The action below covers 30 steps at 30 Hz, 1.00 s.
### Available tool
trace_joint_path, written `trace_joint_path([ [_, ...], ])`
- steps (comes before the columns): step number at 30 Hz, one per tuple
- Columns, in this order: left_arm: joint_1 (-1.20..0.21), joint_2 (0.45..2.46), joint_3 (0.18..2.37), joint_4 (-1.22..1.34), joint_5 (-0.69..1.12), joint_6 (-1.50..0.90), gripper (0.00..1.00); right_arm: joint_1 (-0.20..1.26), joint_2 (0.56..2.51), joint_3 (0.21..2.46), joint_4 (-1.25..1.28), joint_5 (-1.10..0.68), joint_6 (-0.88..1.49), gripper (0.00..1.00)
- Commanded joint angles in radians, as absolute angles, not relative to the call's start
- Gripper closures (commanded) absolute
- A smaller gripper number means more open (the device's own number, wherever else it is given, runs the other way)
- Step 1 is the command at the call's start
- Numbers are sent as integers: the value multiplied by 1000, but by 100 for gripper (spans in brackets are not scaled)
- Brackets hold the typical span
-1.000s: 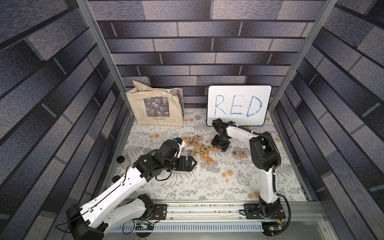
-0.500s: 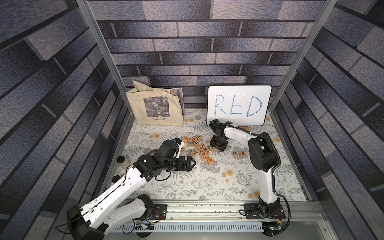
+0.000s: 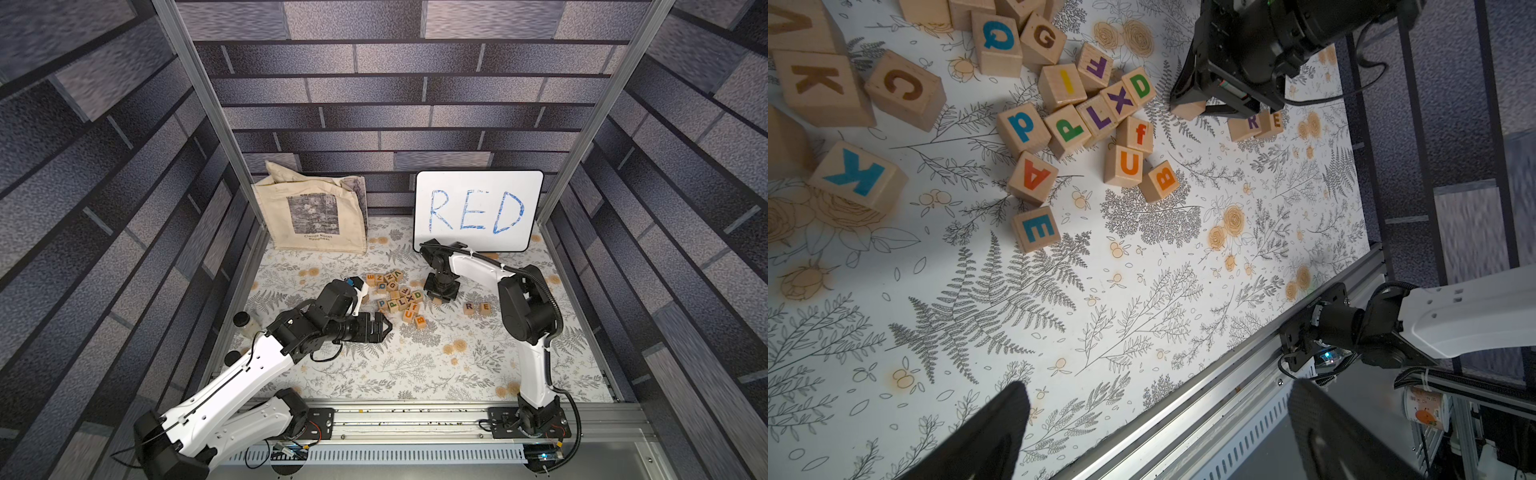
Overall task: Assemble the uppercase word "red" with letter blocks
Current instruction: Pick up the letter block from the center of the board, then place the letter block at the center of the board.
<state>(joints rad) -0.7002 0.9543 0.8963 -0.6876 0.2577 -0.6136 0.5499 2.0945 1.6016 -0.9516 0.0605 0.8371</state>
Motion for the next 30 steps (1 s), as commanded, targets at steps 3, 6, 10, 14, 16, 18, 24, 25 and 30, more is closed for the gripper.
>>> trace_joint_path([
  [3, -694, 967, 894, -662, 271, -622, 0, 555, 2049, 1669, -1042, 54, 721, 82],
  [6, -693, 986, 900, -649, 279, -615, 0, 555, 2044, 1687, -1065, 35, 673, 82],
  [10, -693, 1019, 915, -632, 291, -607, 0, 555, 2034, 1706, -1095, 7, 609, 82],
  [14, -691, 1057, 936, -621, 303, -591, 0, 554, 2035, 1724, -1124, -28, 535, 81],
  [16, -690, 1077, 946, -615, 308, -586, 0, 555, 2034, 1732, -1139, -36, 492, 82],
  [18, -689, 1099, 955, -612, 313, -583, 0, 554, 1999, 1741, -1163, -40, 450, 81],
  [24, -686, 1154, 973, -570, 338, -581, 0, 554, 1970, 1755, -1215, -14, 361, 82],
  [25, -684, 1161, 977, -565, 342, -580, 0, 554, 1963, 1753, -1219, -2, 353, 82],
  [30, -685, 1208, 1003, -540, 360, -575, 0, 554, 1930, 1741, -1235, 52, 302, 83],
])
